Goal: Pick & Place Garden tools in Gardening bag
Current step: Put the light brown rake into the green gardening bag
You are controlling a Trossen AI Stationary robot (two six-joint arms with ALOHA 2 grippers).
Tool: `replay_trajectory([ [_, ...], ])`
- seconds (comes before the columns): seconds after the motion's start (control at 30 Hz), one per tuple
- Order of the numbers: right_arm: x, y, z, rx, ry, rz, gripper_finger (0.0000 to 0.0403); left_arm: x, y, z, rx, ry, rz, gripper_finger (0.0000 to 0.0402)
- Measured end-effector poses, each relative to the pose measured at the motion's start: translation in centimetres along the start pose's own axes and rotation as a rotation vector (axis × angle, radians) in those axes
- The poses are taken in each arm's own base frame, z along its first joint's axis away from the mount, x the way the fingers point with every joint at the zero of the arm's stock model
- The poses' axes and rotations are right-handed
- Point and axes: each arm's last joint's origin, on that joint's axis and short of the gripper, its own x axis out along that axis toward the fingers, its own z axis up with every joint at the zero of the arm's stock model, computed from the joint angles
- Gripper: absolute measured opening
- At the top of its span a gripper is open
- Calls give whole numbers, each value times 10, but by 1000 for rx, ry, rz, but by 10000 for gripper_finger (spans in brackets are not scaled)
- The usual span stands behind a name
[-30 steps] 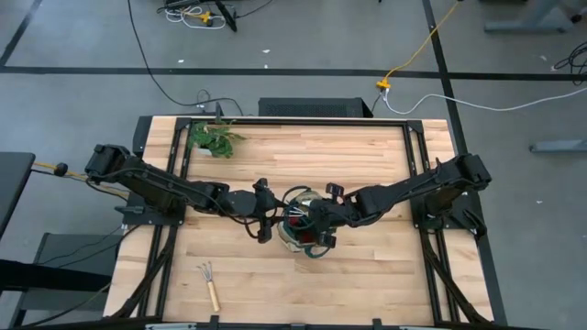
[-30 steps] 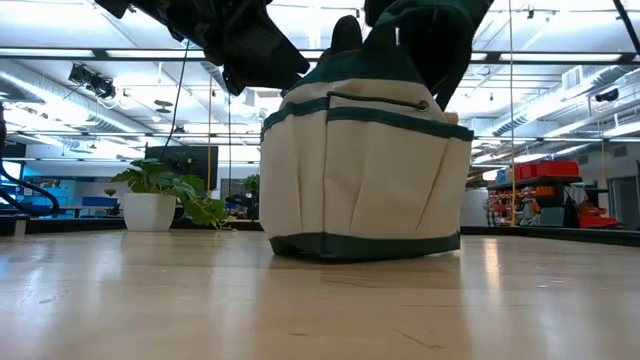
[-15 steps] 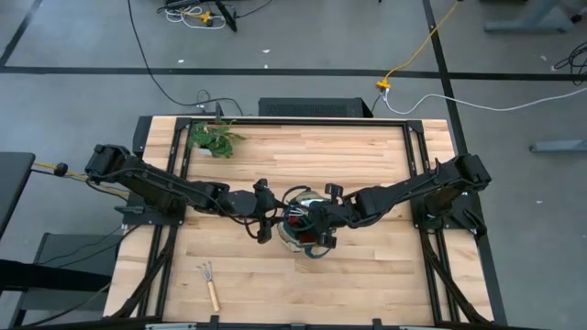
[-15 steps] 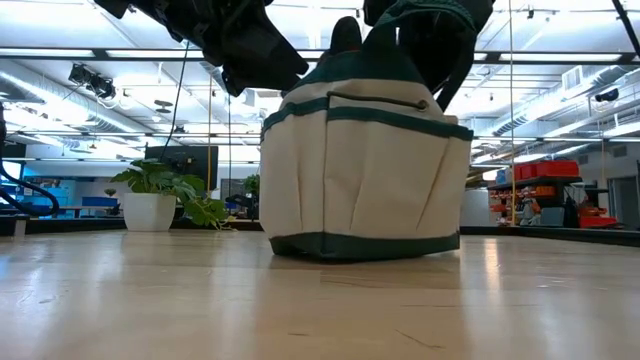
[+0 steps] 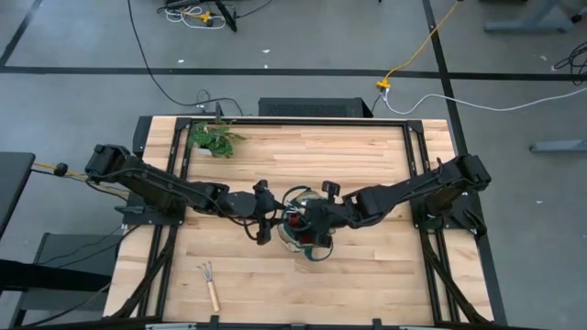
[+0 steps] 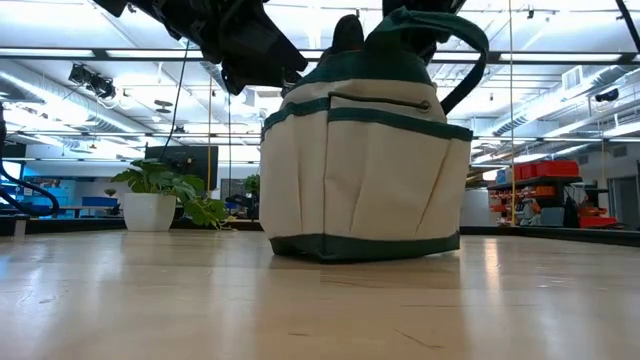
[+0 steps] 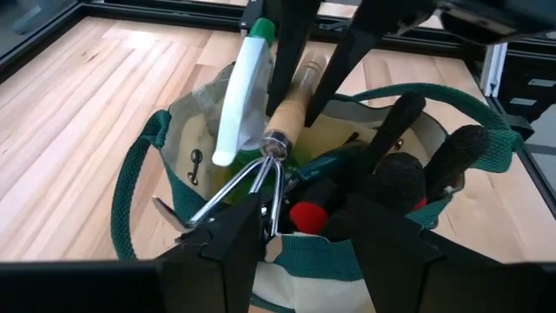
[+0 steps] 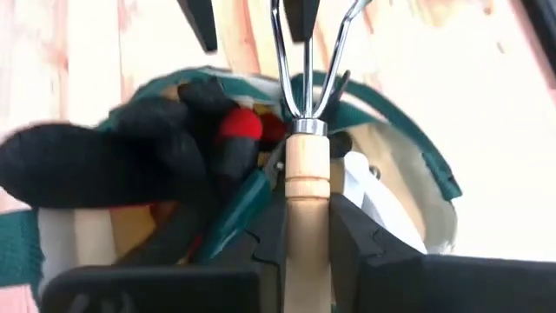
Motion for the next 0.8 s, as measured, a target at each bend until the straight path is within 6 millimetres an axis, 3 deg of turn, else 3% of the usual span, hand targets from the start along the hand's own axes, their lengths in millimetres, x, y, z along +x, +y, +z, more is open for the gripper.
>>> replay_trajectory([
  [0.33, -7, 14, 4, 62, -113, -48, 43, 0, 0, -1, 6, 9, 1, 179],
  [0.57, 3, 32, -12, 143, -236, -104, 42, -1, -2, -3, 23, 20, -8, 179],
  [0.67, 10, 35, -18, 172, -311, -112, 25, -1, -2, -5, 28, 34, -7, 179],
  [0.8, 4, 33, -13, 214, -383, -122, 1, -1, -2, 2, 9, -19, 12, 179],
])
